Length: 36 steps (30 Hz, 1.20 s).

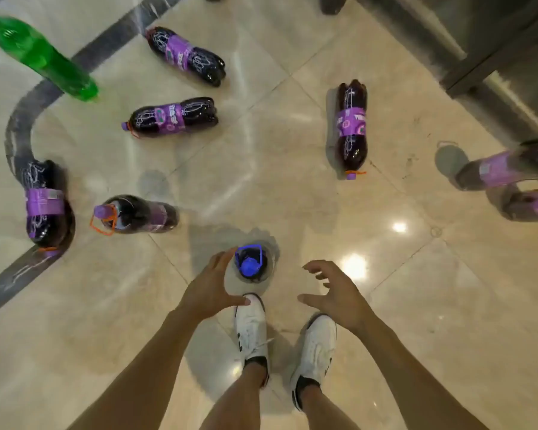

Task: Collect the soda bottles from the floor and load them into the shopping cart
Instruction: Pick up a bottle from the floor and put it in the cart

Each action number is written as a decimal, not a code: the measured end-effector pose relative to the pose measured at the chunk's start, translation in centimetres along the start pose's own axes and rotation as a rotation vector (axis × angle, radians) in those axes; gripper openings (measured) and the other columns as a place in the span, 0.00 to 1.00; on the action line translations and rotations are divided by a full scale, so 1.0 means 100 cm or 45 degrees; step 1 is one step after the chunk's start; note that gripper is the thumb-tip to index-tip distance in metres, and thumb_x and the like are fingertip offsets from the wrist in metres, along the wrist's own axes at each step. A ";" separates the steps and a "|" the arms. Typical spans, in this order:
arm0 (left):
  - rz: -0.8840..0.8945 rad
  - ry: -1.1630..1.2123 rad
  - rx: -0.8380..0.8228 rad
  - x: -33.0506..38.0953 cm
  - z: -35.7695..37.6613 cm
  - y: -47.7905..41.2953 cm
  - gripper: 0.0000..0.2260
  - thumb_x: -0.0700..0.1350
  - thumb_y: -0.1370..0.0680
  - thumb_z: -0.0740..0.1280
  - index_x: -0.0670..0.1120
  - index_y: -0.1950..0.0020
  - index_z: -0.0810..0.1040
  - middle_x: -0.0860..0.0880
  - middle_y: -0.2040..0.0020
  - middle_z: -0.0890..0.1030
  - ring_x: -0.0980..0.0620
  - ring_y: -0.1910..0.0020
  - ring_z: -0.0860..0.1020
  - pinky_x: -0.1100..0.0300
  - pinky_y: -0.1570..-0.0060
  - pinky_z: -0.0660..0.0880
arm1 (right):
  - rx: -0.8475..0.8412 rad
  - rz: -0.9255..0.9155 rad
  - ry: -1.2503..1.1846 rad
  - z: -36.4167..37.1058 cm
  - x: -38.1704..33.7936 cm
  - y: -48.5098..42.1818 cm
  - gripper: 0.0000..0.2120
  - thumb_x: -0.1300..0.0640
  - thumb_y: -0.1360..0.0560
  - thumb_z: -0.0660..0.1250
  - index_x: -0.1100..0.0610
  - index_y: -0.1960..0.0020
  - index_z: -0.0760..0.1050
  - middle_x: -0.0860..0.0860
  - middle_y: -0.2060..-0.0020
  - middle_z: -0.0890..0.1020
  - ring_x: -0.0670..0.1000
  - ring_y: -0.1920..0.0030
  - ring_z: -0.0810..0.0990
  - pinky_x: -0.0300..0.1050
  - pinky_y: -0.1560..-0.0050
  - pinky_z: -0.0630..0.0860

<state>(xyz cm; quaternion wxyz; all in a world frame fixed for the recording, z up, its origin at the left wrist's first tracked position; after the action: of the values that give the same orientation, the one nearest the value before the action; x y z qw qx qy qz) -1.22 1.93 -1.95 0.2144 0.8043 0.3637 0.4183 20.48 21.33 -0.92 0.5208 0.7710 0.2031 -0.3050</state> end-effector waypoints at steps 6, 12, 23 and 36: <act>0.136 0.468 0.293 -0.016 0.059 -0.057 0.49 0.48 0.41 0.87 0.58 0.26 0.65 0.57 0.27 0.70 0.57 0.31 0.73 0.57 0.31 0.71 | 0.016 0.049 -0.133 0.036 0.082 -0.062 0.32 0.53 0.31 0.84 0.40 0.33 0.74 0.38 0.36 0.76 0.39 0.37 0.75 0.37 0.39 0.73; 0.129 0.484 0.441 -0.026 0.030 -0.075 0.41 0.43 0.40 0.86 0.56 0.32 0.72 0.61 0.39 0.79 0.58 0.41 0.80 0.61 0.42 0.77 | -0.020 0.014 -0.162 0.067 0.102 -0.122 0.40 0.51 0.34 0.86 0.36 0.29 0.70 0.35 0.31 0.74 0.35 0.34 0.73 0.41 0.36 0.75; 0.196 0.615 0.340 -0.032 -0.006 -0.120 0.43 0.52 0.45 0.84 0.57 0.31 0.74 0.61 0.41 0.82 0.60 0.41 0.81 0.73 0.44 0.73 | 0.000 -0.295 -0.166 0.140 0.073 -0.229 0.52 0.51 0.43 0.89 0.41 0.24 0.67 0.43 0.30 0.77 0.48 0.30 0.77 0.59 0.32 0.76; 0.393 0.853 0.344 0.176 -0.086 -0.022 0.46 0.37 0.39 0.85 0.58 0.27 0.68 0.60 0.34 0.78 0.58 0.34 0.77 0.64 0.38 0.76 | 0.207 -0.076 -0.258 -0.026 -0.063 -0.041 0.40 0.51 0.41 0.88 0.34 0.38 0.71 0.34 0.47 0.84 0.38 0.48 0.84 0.36 0.52 0.81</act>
<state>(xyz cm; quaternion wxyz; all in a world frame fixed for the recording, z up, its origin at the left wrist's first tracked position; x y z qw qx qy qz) -2.45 17.15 10.47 -0.0894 0.6893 0.3400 0.6335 13.91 25.33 1.28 0.4651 0.7695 0.1468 -0.4123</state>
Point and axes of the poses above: each hand's wrist, its own y-axis away from the middle knuckle, its own z-axis out of the palm, x = y × z, the point moved 3 cm from there along -y, towards the middle knuckle
